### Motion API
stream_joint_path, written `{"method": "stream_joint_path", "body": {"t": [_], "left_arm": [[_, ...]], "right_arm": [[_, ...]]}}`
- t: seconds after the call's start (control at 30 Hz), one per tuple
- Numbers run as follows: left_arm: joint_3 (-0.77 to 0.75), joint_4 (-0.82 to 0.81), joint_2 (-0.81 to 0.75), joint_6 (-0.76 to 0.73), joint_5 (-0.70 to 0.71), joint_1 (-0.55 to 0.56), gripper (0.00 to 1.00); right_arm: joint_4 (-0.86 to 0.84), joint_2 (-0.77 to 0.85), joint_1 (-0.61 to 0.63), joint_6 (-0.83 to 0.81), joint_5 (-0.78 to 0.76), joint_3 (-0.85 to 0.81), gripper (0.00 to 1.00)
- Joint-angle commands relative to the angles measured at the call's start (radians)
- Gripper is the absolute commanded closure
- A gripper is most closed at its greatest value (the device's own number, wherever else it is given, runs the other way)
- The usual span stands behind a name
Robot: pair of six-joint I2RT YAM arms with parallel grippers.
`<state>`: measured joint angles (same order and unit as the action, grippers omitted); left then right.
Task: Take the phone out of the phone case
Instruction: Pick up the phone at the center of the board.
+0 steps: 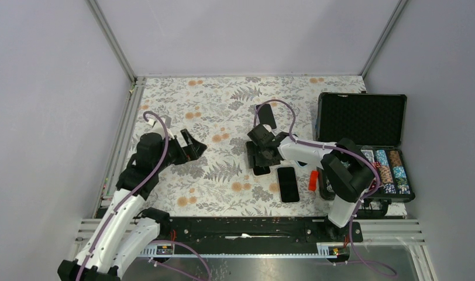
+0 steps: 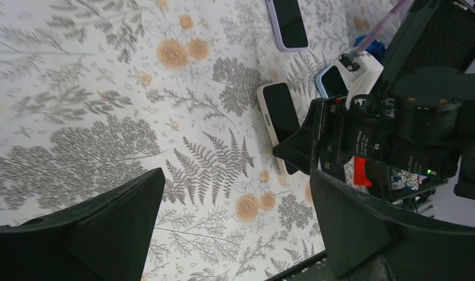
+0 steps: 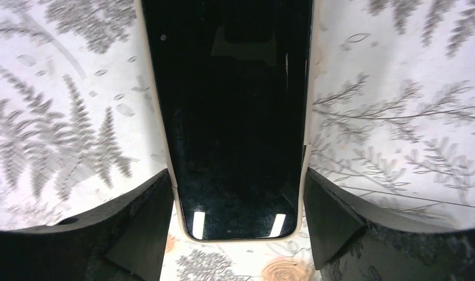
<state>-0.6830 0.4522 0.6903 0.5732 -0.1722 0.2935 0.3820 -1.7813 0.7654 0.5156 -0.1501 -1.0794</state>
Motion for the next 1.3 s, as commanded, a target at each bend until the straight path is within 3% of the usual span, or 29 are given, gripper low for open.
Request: {"method": "stream_joint_path", "body": {"t": [0.0,0.3,0.47,0.67,1.03,1.27], "left_arm": [[0.049,-0.13,0.077,0.12,-0.114,0.0,0.02],[0.172,-0.541,0.425,0.386,-0.197,0.097,0.1],[0.121,-0.589,0.563,0.398,-0.069,0.241,0.11],[0.102,-0.633,0.666,0.417,-0.003,0.285,0.17],[0.044,-0.643,0.774,0.438,0.012,0.349,0.59],[0.023,-0.608,0.828,0.441,0.024,0.355,0.94]], "right_arm": [[-0.137,0.09,0.006,0.06,0.193,0.054,0.57],[-0.447,0.138,0.005,0.258,0.453,0.199,0.63],[-0.52,0.128,0.006,0.276,0.529,0.237,0.63],[-0.553,0.143,0.005,0.259,0.562,0.279,0.63],[-0.586,0.143,0.006,0.205,0.619,0.318,0.61],[-0.578,0.141,0.005,0.197,0.601,0.32,0.43]]}}
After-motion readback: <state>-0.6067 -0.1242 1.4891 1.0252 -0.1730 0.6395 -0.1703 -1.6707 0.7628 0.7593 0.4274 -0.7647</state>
